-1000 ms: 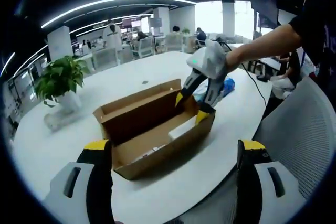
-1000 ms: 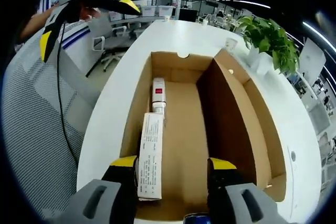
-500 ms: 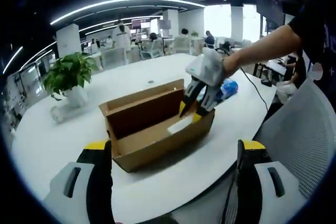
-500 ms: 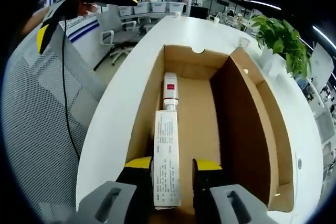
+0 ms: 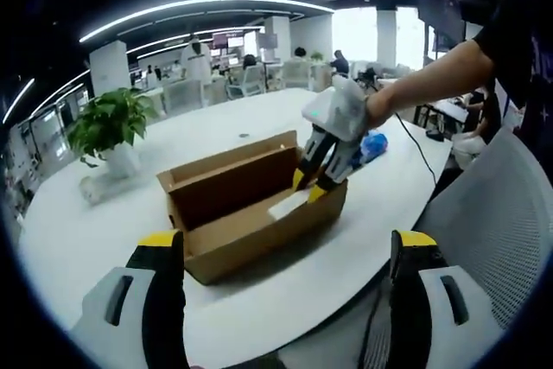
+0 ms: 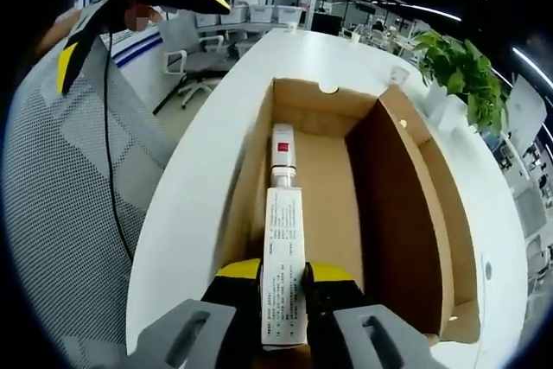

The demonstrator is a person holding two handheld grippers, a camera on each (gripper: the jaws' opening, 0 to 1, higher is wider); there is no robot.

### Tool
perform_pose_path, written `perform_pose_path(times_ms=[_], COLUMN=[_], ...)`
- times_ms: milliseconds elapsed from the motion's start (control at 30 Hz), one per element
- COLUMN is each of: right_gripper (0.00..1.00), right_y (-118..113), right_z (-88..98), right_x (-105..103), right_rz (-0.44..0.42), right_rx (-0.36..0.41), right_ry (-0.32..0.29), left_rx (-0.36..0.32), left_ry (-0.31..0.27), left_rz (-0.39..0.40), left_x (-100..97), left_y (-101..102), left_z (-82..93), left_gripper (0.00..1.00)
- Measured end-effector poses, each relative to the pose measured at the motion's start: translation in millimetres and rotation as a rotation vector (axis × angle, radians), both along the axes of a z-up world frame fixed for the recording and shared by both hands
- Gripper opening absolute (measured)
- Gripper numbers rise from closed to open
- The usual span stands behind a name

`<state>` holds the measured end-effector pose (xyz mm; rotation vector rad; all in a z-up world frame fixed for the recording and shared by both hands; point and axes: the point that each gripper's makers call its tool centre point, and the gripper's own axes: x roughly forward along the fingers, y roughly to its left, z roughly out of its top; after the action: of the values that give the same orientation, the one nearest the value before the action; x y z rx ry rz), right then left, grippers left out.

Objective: Operate the shoe box by opening the lid, removing the specified soft item, and placing it in the target area until the item is outside and the box remains undamaged.

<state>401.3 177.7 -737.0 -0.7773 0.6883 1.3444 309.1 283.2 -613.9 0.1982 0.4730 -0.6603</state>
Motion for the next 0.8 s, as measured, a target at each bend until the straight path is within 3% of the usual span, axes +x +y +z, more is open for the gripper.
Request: perform_pose_path(times_ms=[800], right_gripper=[0.14], right_y=[-11], right_z=[54.5], right_x=[15], right_rz=[-0.051], right_rx=[0.084], right_ry=[-0.073], left_rx=[-0.027], left_ry=[-0.016], left_rz=[0.004], left_x=[-3.5], left_y=[-2], left_z=[3.5], left_gripper=[0.99])
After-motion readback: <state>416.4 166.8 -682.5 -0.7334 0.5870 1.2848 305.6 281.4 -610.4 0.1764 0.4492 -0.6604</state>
